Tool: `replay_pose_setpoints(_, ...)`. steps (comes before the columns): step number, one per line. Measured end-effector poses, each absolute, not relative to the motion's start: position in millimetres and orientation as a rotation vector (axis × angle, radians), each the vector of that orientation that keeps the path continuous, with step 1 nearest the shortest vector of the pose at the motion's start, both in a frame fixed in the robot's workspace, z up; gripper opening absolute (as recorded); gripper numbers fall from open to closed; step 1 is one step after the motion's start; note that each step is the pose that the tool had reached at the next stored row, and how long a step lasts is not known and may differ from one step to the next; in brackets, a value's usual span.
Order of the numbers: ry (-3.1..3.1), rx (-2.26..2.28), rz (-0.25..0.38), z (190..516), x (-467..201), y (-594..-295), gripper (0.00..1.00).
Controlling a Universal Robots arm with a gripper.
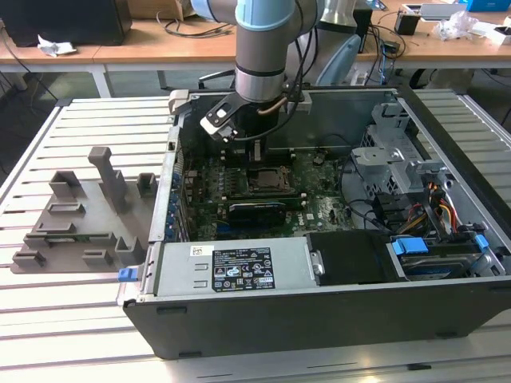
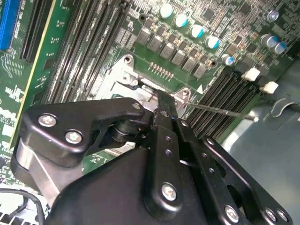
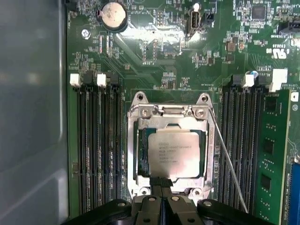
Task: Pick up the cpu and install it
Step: 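Close the cpu cover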
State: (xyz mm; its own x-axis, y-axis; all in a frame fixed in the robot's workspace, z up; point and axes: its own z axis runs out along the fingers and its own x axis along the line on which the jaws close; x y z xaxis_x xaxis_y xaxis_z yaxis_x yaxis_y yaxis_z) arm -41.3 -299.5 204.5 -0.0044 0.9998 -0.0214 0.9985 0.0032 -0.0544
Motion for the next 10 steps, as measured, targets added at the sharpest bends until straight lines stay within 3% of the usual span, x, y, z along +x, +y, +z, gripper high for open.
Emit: replay_pose_setpoints(10,-2.208,-2.200,0.083,221,-30,-299,0.11)
